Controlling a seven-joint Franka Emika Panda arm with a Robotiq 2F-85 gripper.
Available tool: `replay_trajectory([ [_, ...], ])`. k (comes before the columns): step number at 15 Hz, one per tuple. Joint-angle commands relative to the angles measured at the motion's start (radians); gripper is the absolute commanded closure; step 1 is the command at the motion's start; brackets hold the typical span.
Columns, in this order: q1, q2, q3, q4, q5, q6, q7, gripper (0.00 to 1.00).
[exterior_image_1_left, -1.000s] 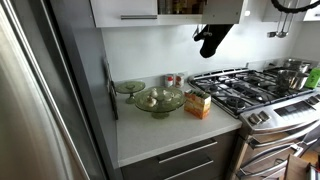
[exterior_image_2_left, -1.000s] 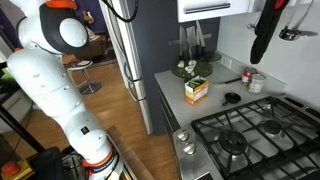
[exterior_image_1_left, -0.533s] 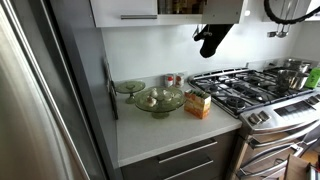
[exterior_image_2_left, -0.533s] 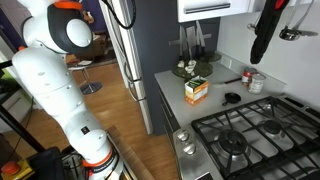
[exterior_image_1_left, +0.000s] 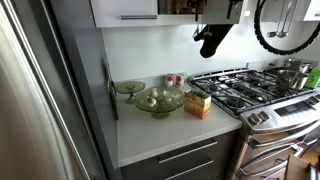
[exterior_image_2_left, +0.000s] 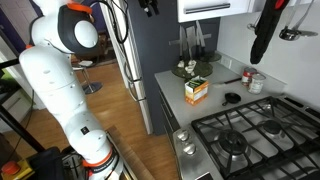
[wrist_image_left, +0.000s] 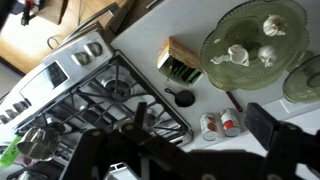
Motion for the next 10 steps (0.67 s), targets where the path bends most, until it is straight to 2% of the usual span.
replay_trajectory([
  [1,-0.025,-0.064,-0.022,-0.202,0.045,0.215,0.07,0.0],
  [4,-0.038,-0.102,-0.043,-0.363,0.049,0.371,0.055,0.0],
  [9,-0.05,-0.153,-0.076,-0.581,0.065,0.509,0.03,0.0],
  [10,-0.011,-0.157,-0.117,-0.607,0.066,0.521,0.031,0.0],
])
